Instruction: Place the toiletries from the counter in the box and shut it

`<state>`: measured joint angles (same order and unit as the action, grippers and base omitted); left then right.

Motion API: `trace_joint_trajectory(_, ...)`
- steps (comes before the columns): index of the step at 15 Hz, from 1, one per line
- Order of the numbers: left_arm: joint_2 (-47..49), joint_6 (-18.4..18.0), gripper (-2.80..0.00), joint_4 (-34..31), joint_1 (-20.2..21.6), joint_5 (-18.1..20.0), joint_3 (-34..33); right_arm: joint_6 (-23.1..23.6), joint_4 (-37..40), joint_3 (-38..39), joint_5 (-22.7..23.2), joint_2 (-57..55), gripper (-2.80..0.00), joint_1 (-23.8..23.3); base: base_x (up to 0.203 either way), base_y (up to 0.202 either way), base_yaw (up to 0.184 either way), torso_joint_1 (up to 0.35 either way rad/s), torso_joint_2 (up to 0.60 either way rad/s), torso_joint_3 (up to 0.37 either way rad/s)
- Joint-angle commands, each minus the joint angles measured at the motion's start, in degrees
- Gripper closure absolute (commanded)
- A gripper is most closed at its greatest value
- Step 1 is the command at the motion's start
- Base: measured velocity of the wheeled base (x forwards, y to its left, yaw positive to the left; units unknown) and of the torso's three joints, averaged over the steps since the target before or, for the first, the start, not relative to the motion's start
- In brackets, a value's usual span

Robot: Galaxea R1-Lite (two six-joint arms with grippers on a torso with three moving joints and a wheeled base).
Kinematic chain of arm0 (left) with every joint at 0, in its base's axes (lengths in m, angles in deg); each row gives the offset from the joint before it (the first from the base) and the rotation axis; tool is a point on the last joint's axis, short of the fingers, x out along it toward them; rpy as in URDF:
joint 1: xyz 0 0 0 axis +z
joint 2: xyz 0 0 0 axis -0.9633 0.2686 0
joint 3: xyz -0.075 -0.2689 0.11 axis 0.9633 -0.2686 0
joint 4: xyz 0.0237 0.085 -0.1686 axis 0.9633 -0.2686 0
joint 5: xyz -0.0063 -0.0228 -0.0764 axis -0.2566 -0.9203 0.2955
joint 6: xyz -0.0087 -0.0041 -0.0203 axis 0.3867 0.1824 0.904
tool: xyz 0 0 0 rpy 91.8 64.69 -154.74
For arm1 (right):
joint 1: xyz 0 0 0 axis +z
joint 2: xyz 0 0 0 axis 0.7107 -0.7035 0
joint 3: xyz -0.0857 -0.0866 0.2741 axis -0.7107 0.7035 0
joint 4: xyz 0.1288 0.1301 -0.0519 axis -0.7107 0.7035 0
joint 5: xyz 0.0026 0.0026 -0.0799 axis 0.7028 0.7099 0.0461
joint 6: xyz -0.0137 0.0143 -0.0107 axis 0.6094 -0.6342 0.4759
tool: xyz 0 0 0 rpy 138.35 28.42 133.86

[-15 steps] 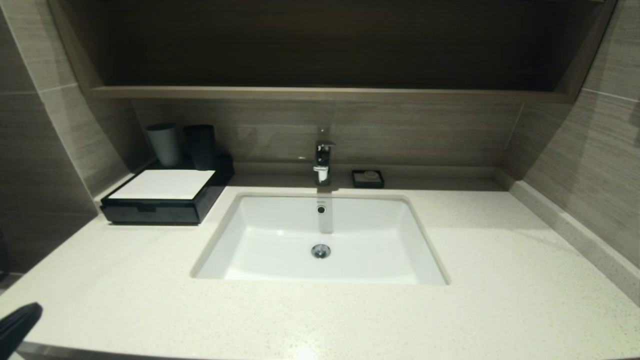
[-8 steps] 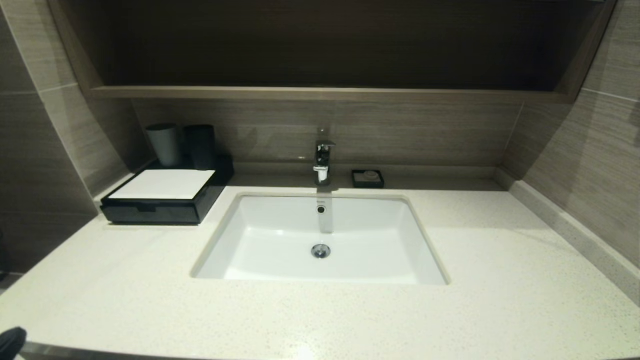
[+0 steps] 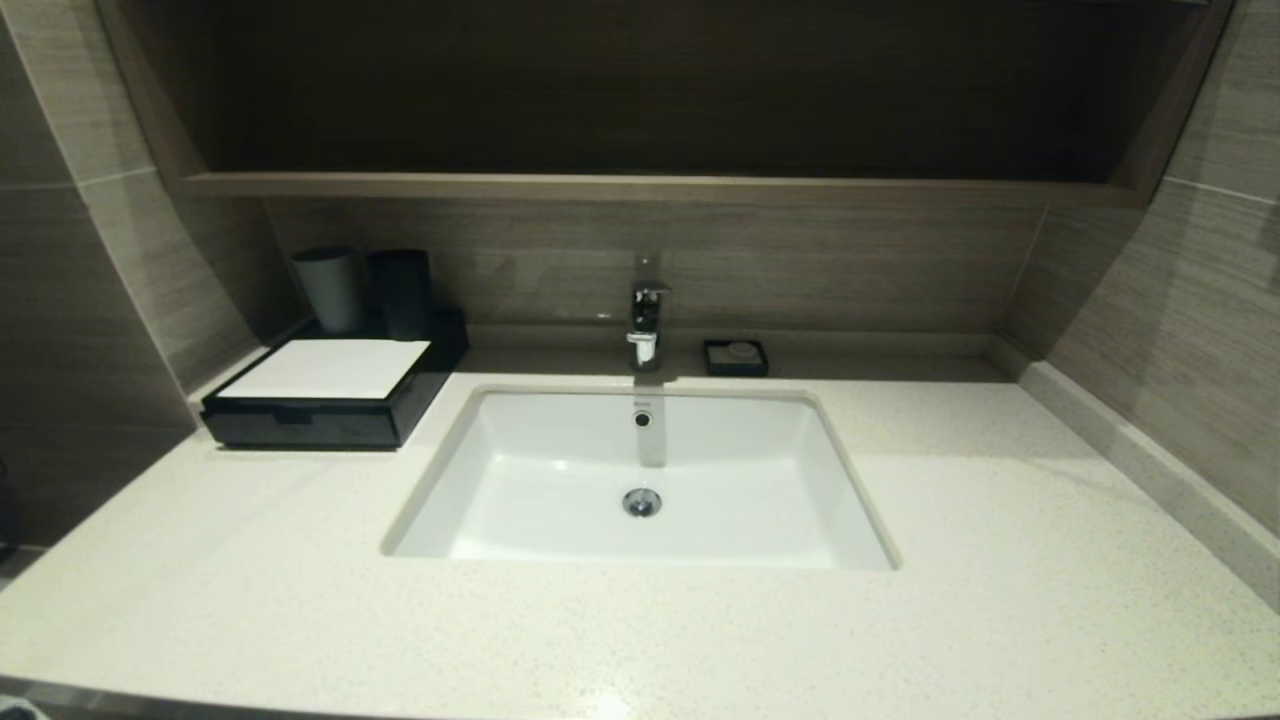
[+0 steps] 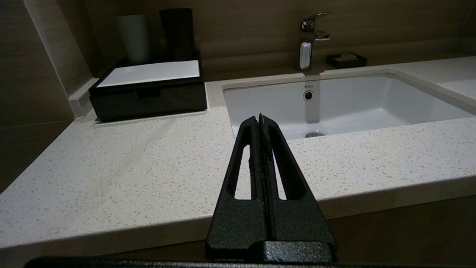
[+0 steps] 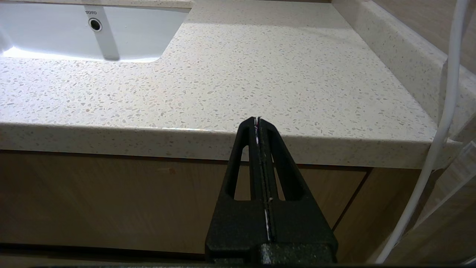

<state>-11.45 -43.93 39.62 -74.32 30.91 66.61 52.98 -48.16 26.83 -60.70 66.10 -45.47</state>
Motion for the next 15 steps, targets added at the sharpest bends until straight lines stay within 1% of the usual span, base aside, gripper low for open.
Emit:
trace_joint_trajectory(1, -2.19, -0.08, 0.0, 0.09, 0.06, -0.41, -1.05, 0.05, 0.0, 0.09, 0.03, -0.05, 0.0, 0.01, 0.0, 0.0, 0.0, 0.0, 0.0, 0.0)
trace_joint_trajectory(5, -5.11, -0.19, 0.0, 0.06, -0.01, -1.16, -3.45, 0.05, 0.0, 0.09, 0.03, 0.01, 0.0, 0.01, 0.0, 0.0, 0.0, 0.0, 0.0, 0.0)
trace_joint_trajectory(9, -8.72, -0.01, 0.0, -1.12, -0.01, -2.67, -3.51, 0.05, 0.0, 0.09, 0.03, -0.01, 0.0, 0.01, 0.0, 0.0, 0.0, 0.0, 0.0, 0.0)
trace_joint_trajectory(11, -9.64, 0.07, 0.0, -2.17, 0.01, -3.81, -3.6, 0.05, 0.0, 0.09, 0.03, -0.07, 0.0, 0.01, 0.0, 0.0, 0.0, 0.0, 0.0, 0.0)
trace_joint_trajectory(14, -9.88, 0.34, 0.0, -2.58, -0.01, -4.52, -3.51, 0.05, 0.0, 0.09, 0.03, -0.06, 0.0, 0.01, 0.0, 0.0, 0.0, 0.0, 0.0, 0.0)
trace_joint_trajectory(15, -9.88, 0.34, 0.0, -2.68, -0.01, -5.47, -3.51, 0.05, 0.0, 0.09, 0.03, -0.02, 0.0, 0.01, 0.0, 0.0, 0.0, 0.0, 0.0, 0.0)
